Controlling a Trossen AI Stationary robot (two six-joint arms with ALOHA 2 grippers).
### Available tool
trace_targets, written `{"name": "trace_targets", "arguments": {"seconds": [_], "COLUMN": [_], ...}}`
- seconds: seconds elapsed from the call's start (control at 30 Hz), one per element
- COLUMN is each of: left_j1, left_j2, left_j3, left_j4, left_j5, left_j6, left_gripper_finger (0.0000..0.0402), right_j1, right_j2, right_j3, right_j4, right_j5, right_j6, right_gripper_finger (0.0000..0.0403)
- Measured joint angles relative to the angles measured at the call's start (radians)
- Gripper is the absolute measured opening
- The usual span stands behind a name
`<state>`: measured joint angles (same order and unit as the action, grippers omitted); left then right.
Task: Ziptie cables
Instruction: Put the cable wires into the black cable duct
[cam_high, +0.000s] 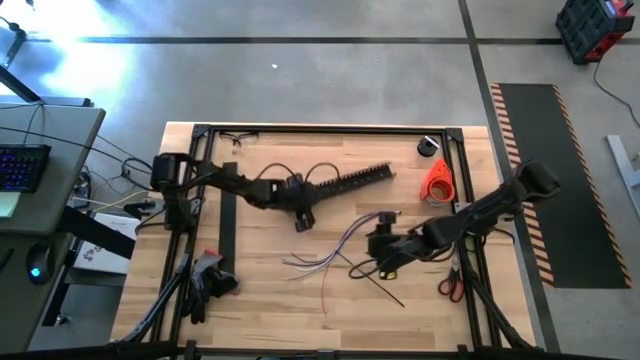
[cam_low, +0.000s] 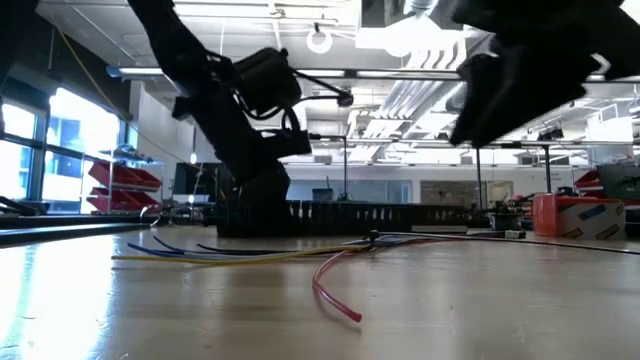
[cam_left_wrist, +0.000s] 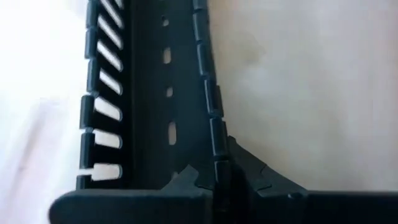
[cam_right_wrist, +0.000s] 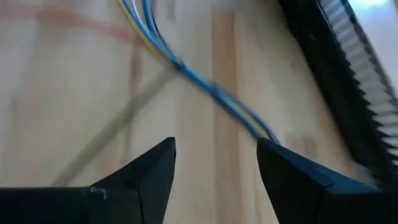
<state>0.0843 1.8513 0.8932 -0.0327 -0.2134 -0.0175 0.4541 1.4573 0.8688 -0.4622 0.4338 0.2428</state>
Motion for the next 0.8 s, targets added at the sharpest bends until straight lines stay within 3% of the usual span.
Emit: {"name": "trace_targets", "arguments": {"seconds": [0.17,0.47,0.6,0.8], "left_j1": [-0.084,-0.126,-0.136,-0.131], "left_j2": [-0.005,-0.008,-0.016,-0.084], "left_j3": [0.000,0.000,-0.002,-0.010], "left_j4": [-0.046,-0.117,-0.115,-0.119], "left_j5": [-0.031,-0.048,-0.124,-0.065], "left_j6": [-0.005,0.009,0.019,0.016], "left_gripper_finger": [0.0000,0.0001,0.0005,0.0060], "right_j1": [-0.015,-0.106,-0.159,-0.211], "right_j2": [-0.073,-0.356,-0.395,-0.375], "right_j3": [-0.105,-0.393,-0.459,-0.538], "right_j4": [-0.133,0.026,0.045,0.090], "right_j5": [-0.002,-0.018,0.019,0.023], "right_j6": [0.021,0.176,0.298,0.354], "right_gripper_finger": [0.0207,0.0174,0.0163,0.0145]}}
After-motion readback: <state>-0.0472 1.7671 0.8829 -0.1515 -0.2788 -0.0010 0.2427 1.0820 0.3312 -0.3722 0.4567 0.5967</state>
